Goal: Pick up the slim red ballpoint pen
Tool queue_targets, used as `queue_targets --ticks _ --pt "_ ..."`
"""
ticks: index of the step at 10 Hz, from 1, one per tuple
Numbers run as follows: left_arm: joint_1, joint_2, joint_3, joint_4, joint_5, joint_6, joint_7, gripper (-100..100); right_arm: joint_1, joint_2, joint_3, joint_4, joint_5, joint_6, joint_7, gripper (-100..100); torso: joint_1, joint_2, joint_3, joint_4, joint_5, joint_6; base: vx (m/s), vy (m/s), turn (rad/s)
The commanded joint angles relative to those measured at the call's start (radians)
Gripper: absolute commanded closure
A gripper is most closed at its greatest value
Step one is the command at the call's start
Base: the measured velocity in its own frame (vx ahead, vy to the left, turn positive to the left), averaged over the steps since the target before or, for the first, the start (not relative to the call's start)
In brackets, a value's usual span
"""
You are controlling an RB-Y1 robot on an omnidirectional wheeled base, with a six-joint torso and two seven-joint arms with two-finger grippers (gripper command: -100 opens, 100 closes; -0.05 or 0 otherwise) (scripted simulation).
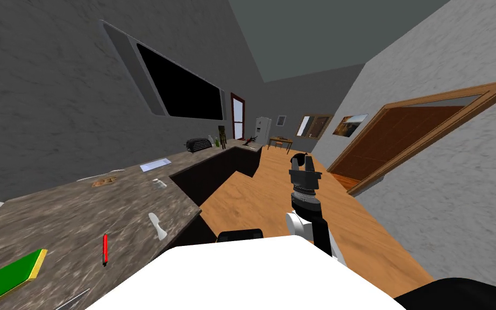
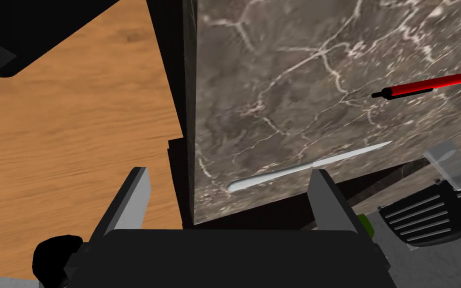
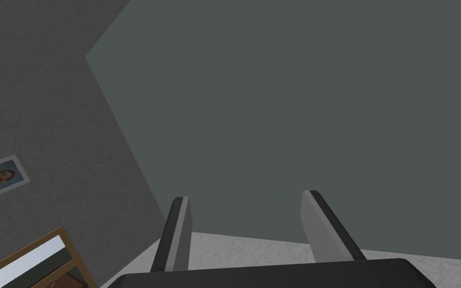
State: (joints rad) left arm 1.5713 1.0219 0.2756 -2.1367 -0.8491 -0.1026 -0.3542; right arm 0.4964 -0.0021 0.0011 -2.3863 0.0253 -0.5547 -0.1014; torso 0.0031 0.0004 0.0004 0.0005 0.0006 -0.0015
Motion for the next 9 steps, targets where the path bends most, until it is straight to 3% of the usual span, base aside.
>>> queue_targets --ticks 1,2,3,4,5,6,7,8,9 --pt "0.05 0.05 0.004 0.006 -0.05 0.017 -0.026 -100 0.0 0.0 0.0 0.0 0.0 0.0 0.0 0 0.0 0.0 0.0 0.0 0.0 0.0 0.007 0.027 -0.393" --pt "0.065 0.061 0.004 0.006 -0.056 0.017 -0.026 -100 0.0 0.0 0.0 0.0 0.0 0.0 0.0 0 0.0 0.0 0.0 0.0 0.0 0.001 0.004 0.035 -0.171" --pt "0.101 0.102 0.012 0.01 -0.098 0.027 -0.048 -100 0.0 0.0 0.0 0.0 0.0 0.0 0.0 0 0.0 0.0 0.0 0.0 0.0 0.0 0.004 0.033 -0.29" --pt "0.115 0.113 0.012 0.01 -0.099 0.027 -0.048 -100 0.0 0.0 0.0 0.0 0.0 0.0 0.0 0 0.001 0.0 0.0 0.0 0.0 0.001 0.002 0.034 -0.181" --pt "0.152 0.15 0.021 0.013 -0.141 0.037 -0.068 -100 0.0 0.0 0.0 0.0 0.0 0.0 0.0 0 0.001 0.0 0.0 0.0 0.0 0.0 0.001 0.038 -0.293" --pt "0.163 0.165 0.021 0.013 -0.141 0.037 -0.068 -100 0.0 0.0 0.0 0.0 0.0 0.0 0.0 0 0.001 0.0 0.0 0.0 0.0 0.001 -0.004 0.039 -0.201" --pt "0.201 0.201 0.028 0.017 -0.18 0.045 -0.087 -100 0.0 0.0 0.0 0.0 0.0 0.0 0.0 0 0.001 0.0 0.0 0.0 0.0 0.0 0.001 0.035 -0.266" --pt "0.207 0.216 0.028 0.017 -0.18 0.045 -0.087 -100 0.0 0.0 0.0 0.0 0.0 0.0 0.0 0 0.001 0.0 0.0 0.0 0.0 0.0 -0.005 0.033 -0.169" --pt "0.243 0.245 0.034 0.021 -0.217 0.053 -0.105 -100 0.0 0.0 0.0 0.0 0.0 0.0 0.0 0 0.0 0.0 0.0 0.0 0.0 0.0 -0.016 0.037 -0.291"
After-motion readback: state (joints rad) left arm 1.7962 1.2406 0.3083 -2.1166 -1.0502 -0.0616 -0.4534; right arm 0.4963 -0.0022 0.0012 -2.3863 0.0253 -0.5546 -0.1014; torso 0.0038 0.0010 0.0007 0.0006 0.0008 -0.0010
